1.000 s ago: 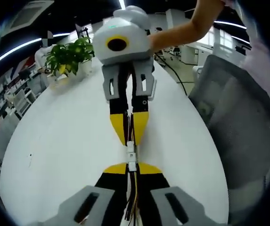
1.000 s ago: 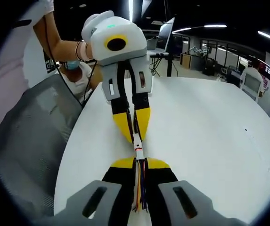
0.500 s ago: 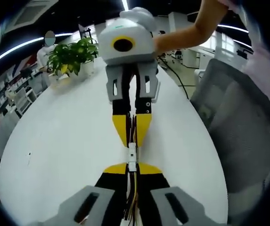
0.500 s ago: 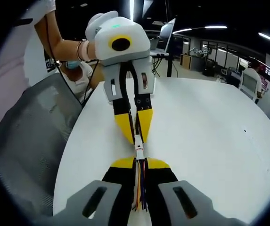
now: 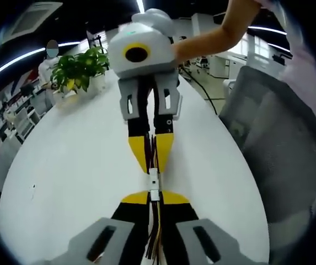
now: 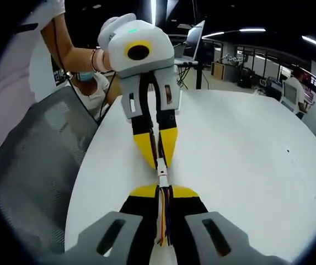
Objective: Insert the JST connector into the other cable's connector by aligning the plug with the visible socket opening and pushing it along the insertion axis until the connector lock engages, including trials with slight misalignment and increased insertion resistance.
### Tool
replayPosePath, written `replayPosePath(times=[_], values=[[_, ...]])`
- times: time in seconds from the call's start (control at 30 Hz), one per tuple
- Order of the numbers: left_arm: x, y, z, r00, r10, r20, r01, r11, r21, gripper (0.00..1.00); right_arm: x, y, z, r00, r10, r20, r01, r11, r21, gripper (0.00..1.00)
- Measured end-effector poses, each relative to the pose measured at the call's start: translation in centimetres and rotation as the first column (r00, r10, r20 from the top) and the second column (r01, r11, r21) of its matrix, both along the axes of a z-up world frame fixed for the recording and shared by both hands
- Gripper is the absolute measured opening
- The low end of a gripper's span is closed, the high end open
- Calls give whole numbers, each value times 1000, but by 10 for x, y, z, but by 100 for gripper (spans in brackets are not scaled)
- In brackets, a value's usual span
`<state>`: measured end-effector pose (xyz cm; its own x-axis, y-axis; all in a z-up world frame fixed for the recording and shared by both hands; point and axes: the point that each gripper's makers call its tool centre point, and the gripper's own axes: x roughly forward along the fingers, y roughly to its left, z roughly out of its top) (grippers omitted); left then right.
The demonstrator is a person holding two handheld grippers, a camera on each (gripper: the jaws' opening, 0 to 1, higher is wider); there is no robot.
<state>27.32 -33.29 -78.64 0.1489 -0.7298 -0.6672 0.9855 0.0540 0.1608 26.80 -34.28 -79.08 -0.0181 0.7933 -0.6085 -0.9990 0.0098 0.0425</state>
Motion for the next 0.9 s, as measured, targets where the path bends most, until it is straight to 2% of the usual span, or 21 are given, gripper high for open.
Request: replayPosePath(times=[0.17, 0.5, 0.7, 0.73, 0.9], values=[[0, 0, 0, 1000, -3, 4, 3, 1000, -2, 0, -1, 1, 1, 1000, 6, 8, -6, 1000, -1, 3], [0, 2, 3, 1000, 10, -25, -10, 1000, -21, 0, -1, 3, 4, 1000, -9, -17, 9, 1000, 16, 2], [-1, 2, -1, 999, 7, -41, -8, 1000, -19, 0, -2, 3, 2, 999, -14, -40, 14, 1000, 14, 2], [0, 2, -1, 999, 8, -42, -8, 1000, -16, 0, -2, 3, 0, 997, -37, -74, 38, 999, 9, 2], [0, 2, -2, 999, 6, -38, -7, 1000, -12, 0, -1, 2, 0, 995, -46, -85, 48, 999, 19, 2]])
